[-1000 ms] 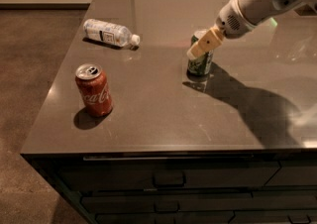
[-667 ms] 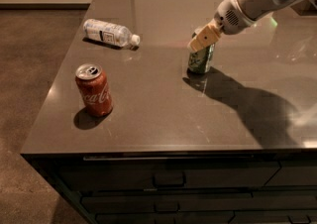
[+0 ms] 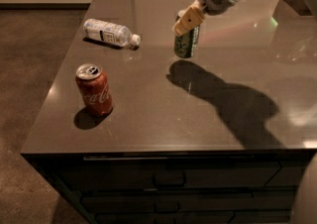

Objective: Move green can near blue plastic bottle

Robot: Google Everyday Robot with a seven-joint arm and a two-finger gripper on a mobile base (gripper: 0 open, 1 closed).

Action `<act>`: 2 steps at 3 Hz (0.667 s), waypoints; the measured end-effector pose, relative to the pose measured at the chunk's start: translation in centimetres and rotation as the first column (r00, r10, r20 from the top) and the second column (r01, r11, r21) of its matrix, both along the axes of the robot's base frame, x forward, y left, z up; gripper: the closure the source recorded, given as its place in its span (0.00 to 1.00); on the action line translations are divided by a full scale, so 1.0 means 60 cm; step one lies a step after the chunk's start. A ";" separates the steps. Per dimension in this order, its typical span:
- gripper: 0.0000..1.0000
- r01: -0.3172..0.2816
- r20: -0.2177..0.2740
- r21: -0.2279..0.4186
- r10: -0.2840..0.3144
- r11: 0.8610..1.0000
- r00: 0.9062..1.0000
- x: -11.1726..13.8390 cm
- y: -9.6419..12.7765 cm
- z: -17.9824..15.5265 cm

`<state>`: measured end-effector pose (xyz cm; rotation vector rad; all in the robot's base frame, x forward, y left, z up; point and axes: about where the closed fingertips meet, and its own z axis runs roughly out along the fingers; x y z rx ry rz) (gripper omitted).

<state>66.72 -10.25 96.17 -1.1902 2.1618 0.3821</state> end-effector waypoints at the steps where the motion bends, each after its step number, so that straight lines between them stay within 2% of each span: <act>1: 1.00 -0.057 0.004 -0.001 0.057 0.998 0.998 0.029 0.054 0.015; 2: 1.00 -0.113 -0.003 0.005 0.113 0.994 0.994 0.060 0.113 0.013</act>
Offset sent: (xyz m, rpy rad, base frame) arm 0.0656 0.1073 0.0153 0.0132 0.0089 0.1774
